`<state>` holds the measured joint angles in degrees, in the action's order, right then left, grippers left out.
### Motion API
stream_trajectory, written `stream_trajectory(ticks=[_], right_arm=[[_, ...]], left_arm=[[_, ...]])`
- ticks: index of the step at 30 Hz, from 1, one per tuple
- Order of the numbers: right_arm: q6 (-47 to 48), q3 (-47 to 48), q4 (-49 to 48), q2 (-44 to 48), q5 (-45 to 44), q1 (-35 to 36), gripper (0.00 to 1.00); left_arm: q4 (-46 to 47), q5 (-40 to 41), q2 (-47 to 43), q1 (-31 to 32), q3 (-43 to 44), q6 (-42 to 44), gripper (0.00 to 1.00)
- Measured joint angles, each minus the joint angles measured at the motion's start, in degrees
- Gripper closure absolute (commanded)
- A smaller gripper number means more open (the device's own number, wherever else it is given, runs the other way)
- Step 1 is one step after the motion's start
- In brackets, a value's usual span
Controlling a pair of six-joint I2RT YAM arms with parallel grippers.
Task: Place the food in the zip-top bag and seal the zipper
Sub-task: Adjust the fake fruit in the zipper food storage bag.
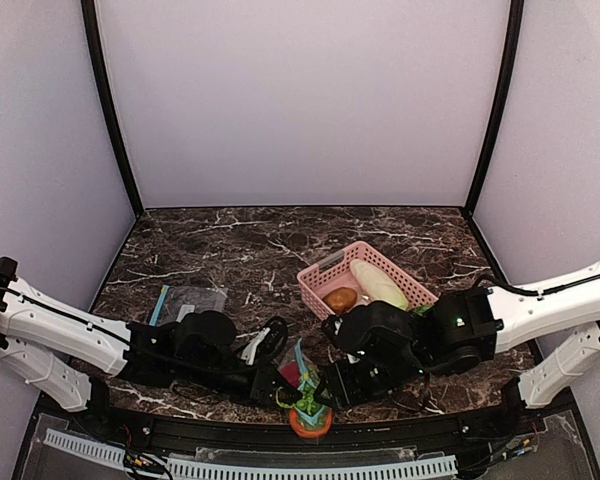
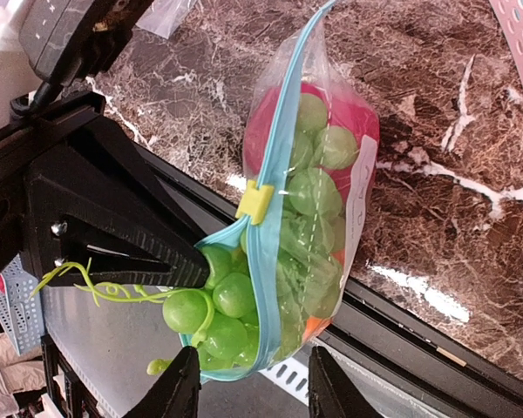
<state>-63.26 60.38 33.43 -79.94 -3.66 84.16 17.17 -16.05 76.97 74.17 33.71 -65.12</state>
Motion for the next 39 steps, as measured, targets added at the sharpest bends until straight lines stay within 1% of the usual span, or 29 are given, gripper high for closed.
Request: stream_trajectory(ticks=[2,8,13,14,17,21,24,27,30,39], right_arm=[[0.04,0.00,-0.04,-0.20,0.63,0.24,0.60],[0.52,0.50,-0.26,-3.65,2.40,0.48,0.48],[0.98,1.62,-0.72,-6.01,2.91,0.66,0.44],[0.83,1.66,-0.81,-6.36,2.86,0.66,0.45],[0.57,2.21,-0.92,-7.63,2.58,0.74,0.51],[-0.57,3.32,-0.68,-9.03,1.90,0.87,0.56],[-1.53,3.39,-0.87,-9.20,1.14,0.85,0.63],[-2.25,3.39,-0.92,-9.20,0.55,0.74,0.68],[-2.27,3.52,-0.79,-9.49,0.20,0.39,0.71],[-1.81,5.99,0.68,-12.07,0.22,-0.28,0.73]], left_arm=[[-0.28,0.02,-0.17,0.00,0.02,0.00,0.95],[-1.62,0.42,-1.11,0.00,0.02,0.02,0.99],[-2.27,0.55,-1.55,0.04,0.00,0.15,0.99],[-2.29,0.55,-1.66,0.09,0.00,0.17,0.99],[-2.36,0.61,-1.81,0.24,-0.02,0.17,0.99],[-2.49,0.74,-2.47,0.31,-0.42,0.17,0.99],[-2.51,0.76,-2.97,0.33,-0.57,0.13,0.99],[-2.16,0.85,-3.06,0.33,-0.70,-0.04,0.99],[-1.60,0.92,-3.13,0.31,-0.94,-0.28,0.99],[-1.11,2.05,-4.07,0.31,-1.77,-1.11,0.99]])
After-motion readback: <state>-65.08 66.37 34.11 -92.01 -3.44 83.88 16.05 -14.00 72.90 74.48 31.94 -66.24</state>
